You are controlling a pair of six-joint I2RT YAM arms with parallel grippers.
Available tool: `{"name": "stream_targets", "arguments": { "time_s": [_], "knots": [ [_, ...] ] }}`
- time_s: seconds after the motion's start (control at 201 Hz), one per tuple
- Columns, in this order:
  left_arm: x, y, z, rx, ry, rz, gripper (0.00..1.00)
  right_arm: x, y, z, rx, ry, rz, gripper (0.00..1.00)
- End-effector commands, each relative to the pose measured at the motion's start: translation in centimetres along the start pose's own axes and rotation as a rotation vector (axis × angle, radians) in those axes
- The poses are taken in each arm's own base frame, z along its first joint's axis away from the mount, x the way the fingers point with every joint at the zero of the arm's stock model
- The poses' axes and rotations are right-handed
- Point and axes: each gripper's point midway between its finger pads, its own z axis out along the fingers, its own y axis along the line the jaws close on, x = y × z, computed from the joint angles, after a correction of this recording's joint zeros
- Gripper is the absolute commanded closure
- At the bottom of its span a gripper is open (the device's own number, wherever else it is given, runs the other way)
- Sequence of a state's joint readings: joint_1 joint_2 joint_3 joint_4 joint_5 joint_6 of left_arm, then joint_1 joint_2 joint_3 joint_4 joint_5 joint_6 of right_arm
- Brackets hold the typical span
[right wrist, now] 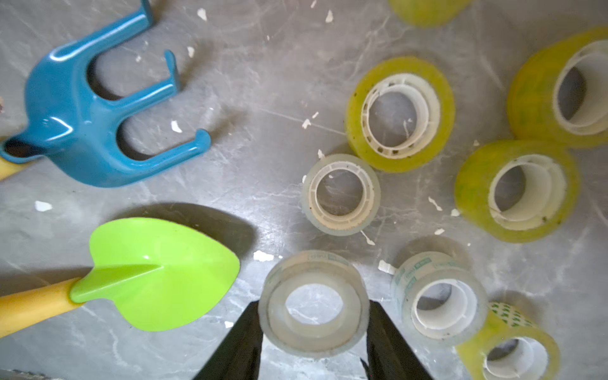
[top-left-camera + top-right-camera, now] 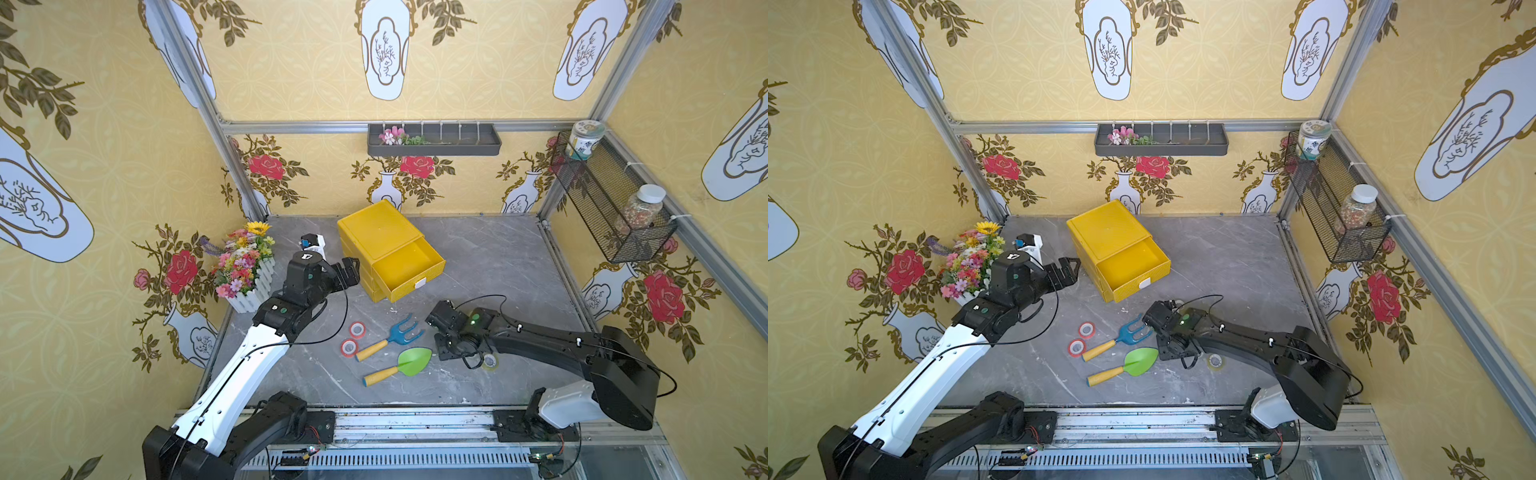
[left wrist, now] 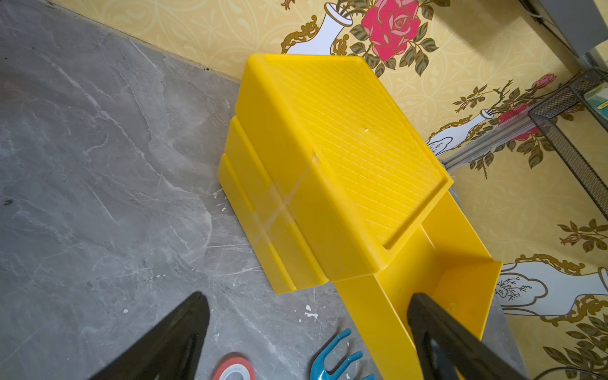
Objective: Place the transparent tape into the drawer according to color
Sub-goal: Pick up the tape at the center of the board.
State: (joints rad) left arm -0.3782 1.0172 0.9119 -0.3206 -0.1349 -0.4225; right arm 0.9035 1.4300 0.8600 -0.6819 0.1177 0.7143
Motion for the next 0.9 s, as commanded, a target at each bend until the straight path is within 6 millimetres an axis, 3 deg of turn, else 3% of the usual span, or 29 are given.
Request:
{"name": "stream_targets", "arguments": {
  "time_s": [0.0,0.344,0.692,0.891],
  "knots": [
    [-0.2,-0.3,0.1,0.015,-0.006,0.006,0.00,-0.5,-0.5,-1.0,0.026,-0.023,0.009,0.52],
    [-0.1,-0.3,0.2,0.014,-0.002,0.006,0.00,-3.1,-0.2,-5.6,0.011,-0.130,0.009,0.52],
    [-0.1,-0.3,0.2,0.017,0.001,0.007,0.00,-7.1,1.1,-13.4,-0.075,-0.300,-0.003,0.52],
    [-0.1,-0.4,0.3,0.019,0.002,0.006,0.00,-11.4,3.7,-18.3,-0.134,-0.428,-0.074,0.52]
  ]
}}
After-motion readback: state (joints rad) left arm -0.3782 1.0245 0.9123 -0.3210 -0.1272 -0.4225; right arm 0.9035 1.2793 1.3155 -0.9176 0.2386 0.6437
